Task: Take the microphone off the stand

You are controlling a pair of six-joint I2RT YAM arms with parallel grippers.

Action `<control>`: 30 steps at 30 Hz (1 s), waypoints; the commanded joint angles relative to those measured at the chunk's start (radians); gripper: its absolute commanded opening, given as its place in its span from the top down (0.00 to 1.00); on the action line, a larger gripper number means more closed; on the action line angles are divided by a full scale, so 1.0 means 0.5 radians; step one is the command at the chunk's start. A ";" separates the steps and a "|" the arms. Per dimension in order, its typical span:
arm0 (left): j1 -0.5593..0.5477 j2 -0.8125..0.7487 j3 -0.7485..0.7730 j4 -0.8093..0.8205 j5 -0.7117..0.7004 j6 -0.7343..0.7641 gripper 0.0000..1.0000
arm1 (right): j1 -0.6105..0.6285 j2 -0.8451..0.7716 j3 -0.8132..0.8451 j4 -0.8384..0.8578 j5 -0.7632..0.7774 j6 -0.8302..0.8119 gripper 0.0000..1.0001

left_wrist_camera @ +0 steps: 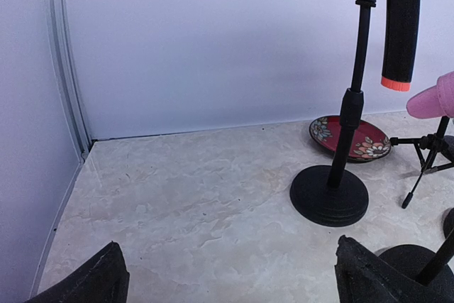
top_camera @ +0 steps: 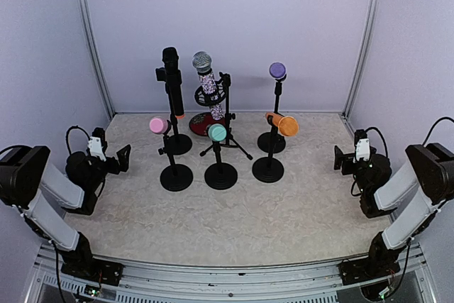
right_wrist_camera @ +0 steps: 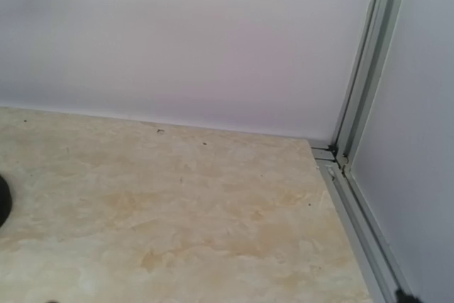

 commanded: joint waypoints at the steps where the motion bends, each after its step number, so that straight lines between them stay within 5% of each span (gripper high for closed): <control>1: 0.005 0.017 0.007 0.051 0.018 -0.014 0.01 | -0.024 0.013 0.046 -0.044 0.168 0.088 0.00; 6: 0.006 0.017 0.015 0.042 0.016 -0.014 0.01 | -0.032 -0.069 -0.039 0.061 0.266 0.110 0.00; 8: 0.016 0.005 0.013 0.058 0.031 -0.023 0.01 | -0.014 -0.249 0.007 -0.219 0.514 0.172 0.00; 10: 0.086 -0.097 0.177 -0.307 0.081 -0.104 0.01 | -0.032 -0.537 0.233 -0.873 0.861 0.389 0.00; 16: 0.197 -0.118 1.059 -1.811 0.299 0.041 0.01 | -0.023 -0.945 0.687 -1.691 0.333 0.325 0.00; 21: 0.336 -0.169 1.233 -2.332 0.783 0.230 0.01 | -0.031 -1.087 0.872 -2.066 0.501 1.225 0.00; 25: 0.443 -0.260 1.254 -2.562 1.207 0.270 0.01 | -0.014 -1.174 0.932 -1.946 -0.045 1.145 0.00; 30: 0.446 -0.424 1.266 -2.833 1.502 0.379 0.01 | 0.588 -1.110 1.225 -2.142 0.282 0.648 0.00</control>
